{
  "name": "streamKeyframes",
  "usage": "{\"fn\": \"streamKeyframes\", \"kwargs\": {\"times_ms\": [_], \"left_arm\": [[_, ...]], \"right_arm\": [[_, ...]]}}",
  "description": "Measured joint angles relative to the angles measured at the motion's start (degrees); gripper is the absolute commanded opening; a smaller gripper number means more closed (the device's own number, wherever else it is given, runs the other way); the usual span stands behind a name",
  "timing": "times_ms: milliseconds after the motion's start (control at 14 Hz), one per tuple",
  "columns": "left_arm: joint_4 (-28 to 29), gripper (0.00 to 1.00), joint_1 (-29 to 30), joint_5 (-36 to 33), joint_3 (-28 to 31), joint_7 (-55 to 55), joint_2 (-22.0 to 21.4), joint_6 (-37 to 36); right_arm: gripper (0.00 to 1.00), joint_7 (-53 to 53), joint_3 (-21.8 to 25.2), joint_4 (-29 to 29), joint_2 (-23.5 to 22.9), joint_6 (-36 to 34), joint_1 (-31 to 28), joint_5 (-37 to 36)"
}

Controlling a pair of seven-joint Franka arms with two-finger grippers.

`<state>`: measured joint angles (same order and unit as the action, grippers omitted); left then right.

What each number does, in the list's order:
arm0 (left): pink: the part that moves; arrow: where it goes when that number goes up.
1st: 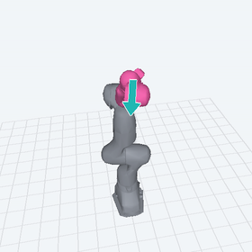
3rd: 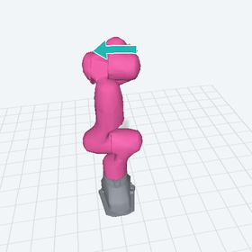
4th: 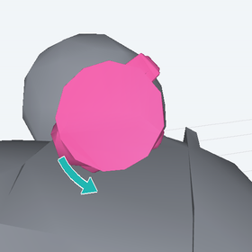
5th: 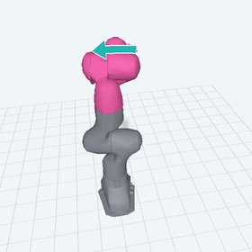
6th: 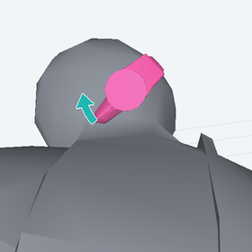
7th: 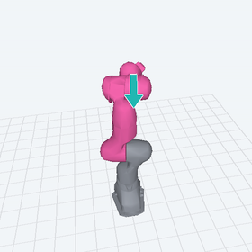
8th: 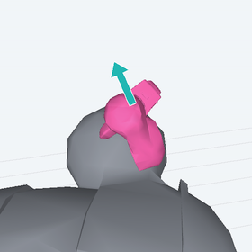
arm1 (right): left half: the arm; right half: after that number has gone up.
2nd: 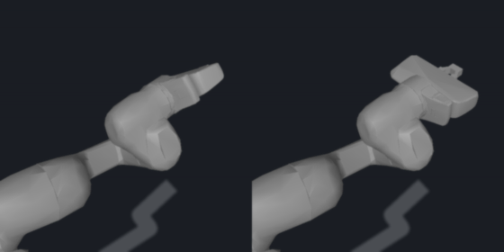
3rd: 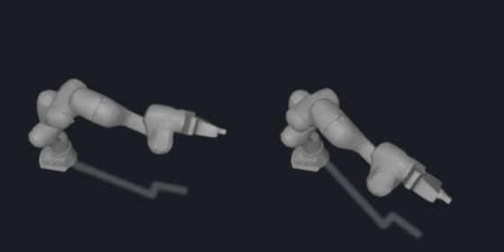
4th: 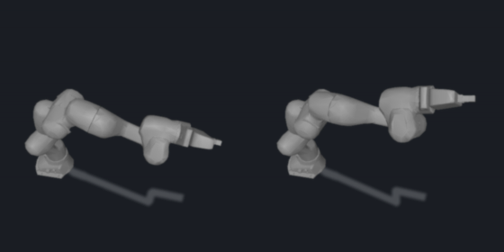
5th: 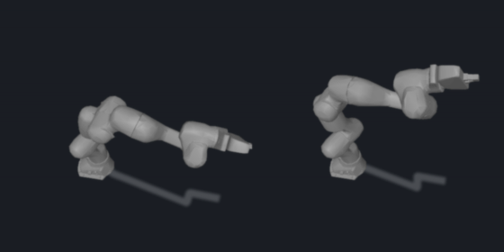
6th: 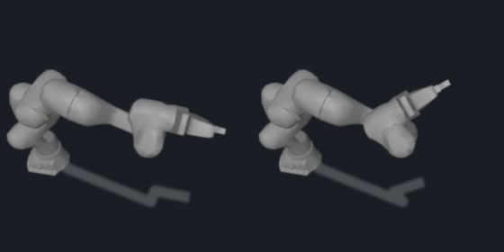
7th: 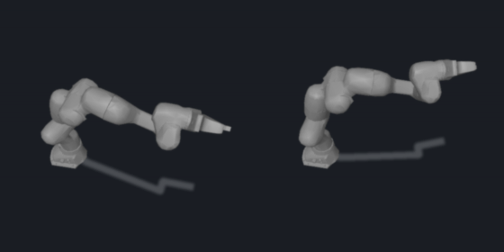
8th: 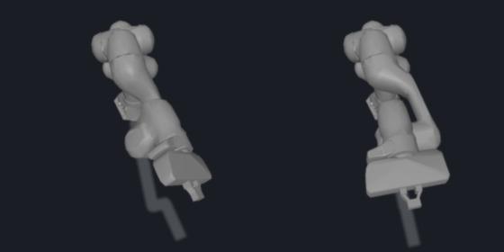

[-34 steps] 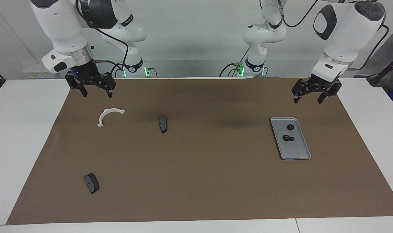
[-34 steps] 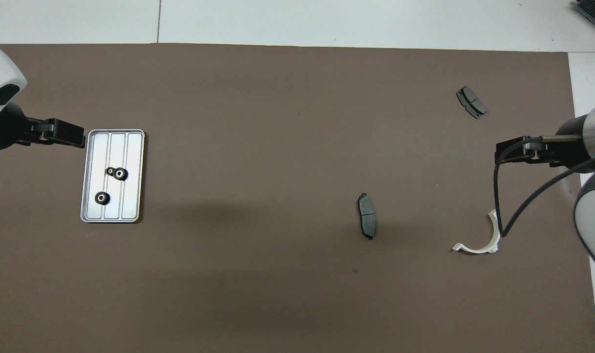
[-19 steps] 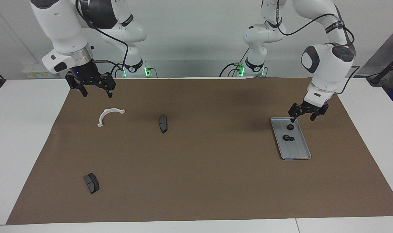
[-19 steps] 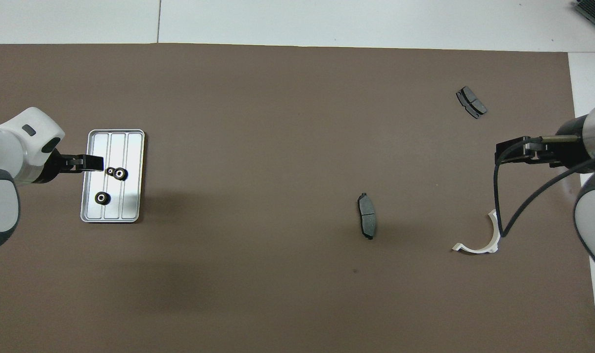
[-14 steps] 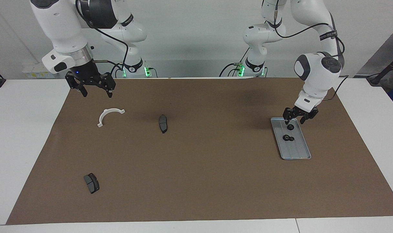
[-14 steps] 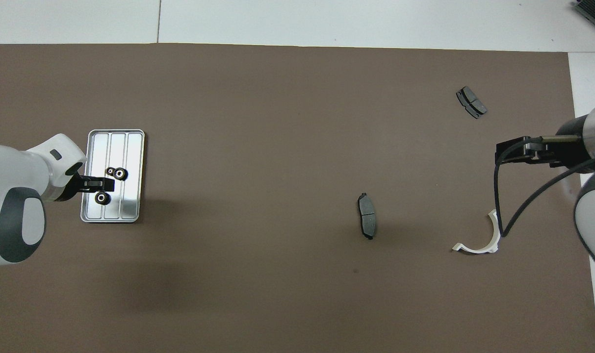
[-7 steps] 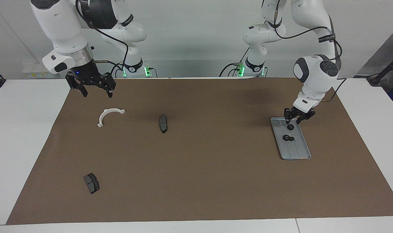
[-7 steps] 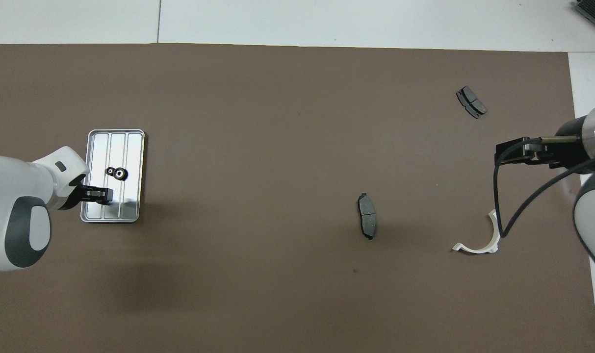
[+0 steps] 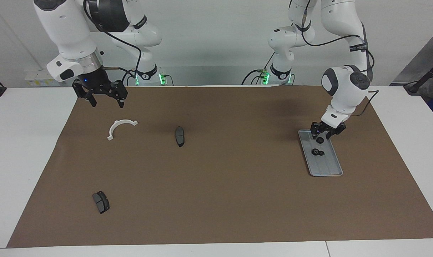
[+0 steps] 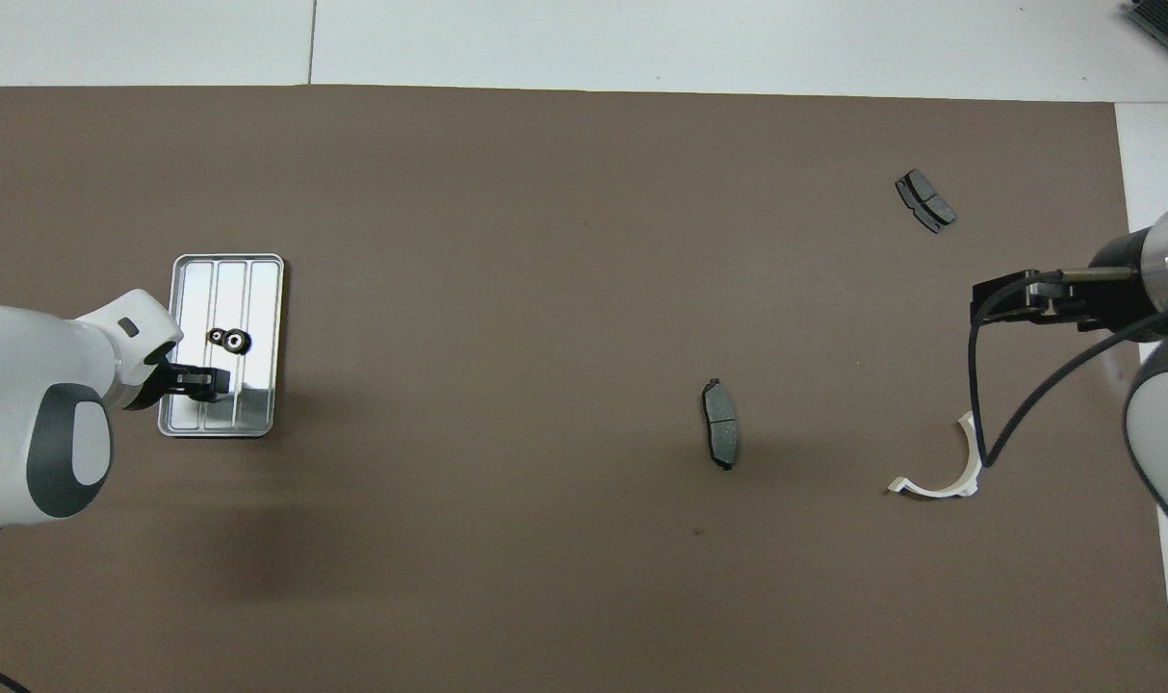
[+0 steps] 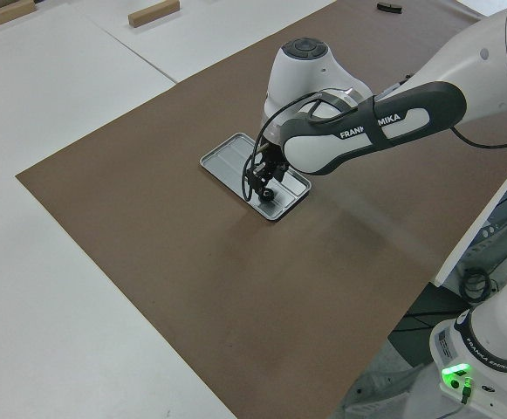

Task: Place bearing gear from tray to pile
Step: 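Lower the left gripper into the tray and grasp a black bearing gear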

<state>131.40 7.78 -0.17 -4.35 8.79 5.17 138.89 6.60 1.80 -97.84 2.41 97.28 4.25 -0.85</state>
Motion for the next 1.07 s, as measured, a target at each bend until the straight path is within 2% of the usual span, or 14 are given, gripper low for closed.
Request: {"fn": "streamKeyframes", "kwargs": {"times_ms": [427,926,1068], "left_arm": [[1.17,0.49,0.04,0.02,-0.08,0.1,1.32,2.03],[1.36,0.05,0.05,0.03,-0.18,0.11,0.89,2.02],[1.28,0.0,0.06,0.03,-0.17,0.1,0.9,2.02]], "right_arm": [[1.0,0.0,0.0,-0.03,0.0,0.0,0.0,0.0],[1.0,0.0,0.0,-0.03,0.0,0.0,-0.03,0.0],[1.0,0.0,0.0,-0.03,0.0,0.0,-0.04,0.0]]}}
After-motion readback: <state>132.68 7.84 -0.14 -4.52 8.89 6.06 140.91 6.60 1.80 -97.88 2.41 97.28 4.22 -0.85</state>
